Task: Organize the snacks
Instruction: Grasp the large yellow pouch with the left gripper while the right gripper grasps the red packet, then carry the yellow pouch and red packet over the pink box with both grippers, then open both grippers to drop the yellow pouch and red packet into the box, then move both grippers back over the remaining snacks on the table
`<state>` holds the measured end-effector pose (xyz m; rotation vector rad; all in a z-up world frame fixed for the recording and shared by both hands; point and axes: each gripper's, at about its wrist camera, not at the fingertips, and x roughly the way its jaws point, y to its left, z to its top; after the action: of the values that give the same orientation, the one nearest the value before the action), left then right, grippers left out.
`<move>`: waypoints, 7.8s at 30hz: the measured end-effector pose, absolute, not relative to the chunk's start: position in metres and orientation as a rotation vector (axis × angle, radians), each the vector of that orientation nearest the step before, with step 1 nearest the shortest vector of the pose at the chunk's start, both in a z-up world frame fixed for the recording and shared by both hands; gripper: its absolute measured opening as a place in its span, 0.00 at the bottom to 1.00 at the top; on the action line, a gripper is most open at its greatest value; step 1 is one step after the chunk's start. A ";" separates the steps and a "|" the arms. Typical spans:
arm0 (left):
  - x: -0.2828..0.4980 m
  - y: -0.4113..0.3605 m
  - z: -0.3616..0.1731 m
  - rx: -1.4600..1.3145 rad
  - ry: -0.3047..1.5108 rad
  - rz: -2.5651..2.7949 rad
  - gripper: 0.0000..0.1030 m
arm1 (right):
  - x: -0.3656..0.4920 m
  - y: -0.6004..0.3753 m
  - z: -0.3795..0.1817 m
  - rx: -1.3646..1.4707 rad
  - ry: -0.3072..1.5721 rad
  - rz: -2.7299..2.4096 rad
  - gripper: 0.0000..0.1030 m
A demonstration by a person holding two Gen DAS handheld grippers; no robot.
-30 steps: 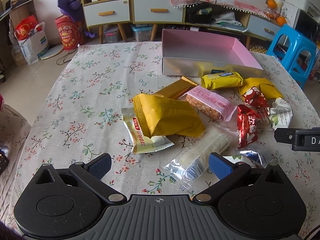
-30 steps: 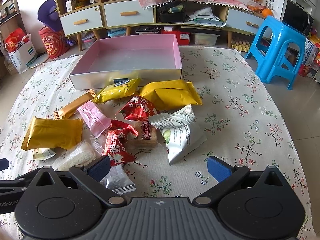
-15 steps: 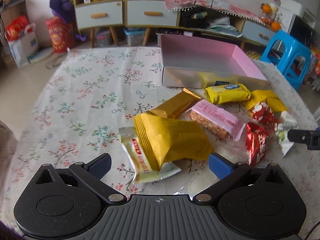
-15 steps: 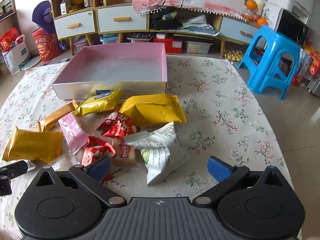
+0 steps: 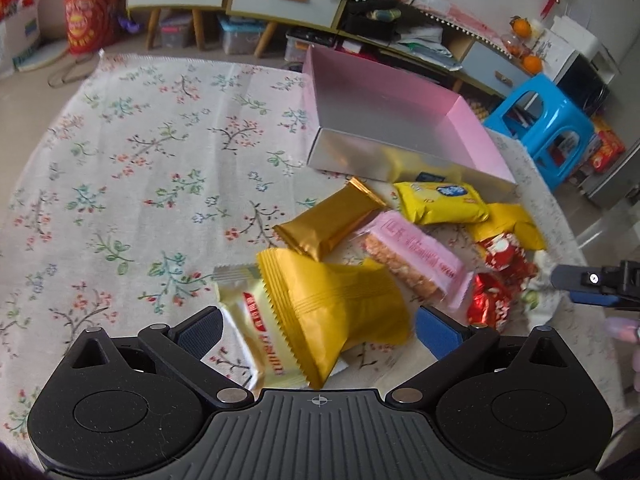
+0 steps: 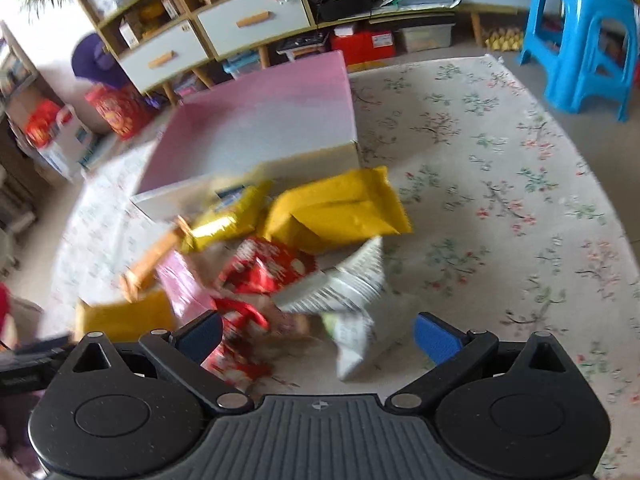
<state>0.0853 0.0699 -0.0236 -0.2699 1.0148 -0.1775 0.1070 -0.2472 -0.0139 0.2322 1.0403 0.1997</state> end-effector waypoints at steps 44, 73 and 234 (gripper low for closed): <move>0.072 0.026 -0.034 0.199 0.945 -0.391 0.35 | 0.122 -0.168 -0.033 -0.135 0.917 0.331 0.27; 0.071 0.031 -0.012 0.359 0.727 -0.308 0.74 | 0.125 -0.192 -0.012 0.072 0.911 0.318 0.22; 0.047 0.086 -0.033 -0.059 0.800 -0.177 0.96 | 0.064 -0.192 -0.014 -0.078 0.713 0.463 0.91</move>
<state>0.0469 0.0864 -0.0332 -0.0587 0.8002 -0.1773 0.0644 -0.1916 -0.0140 -0.0779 0.7132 0.4630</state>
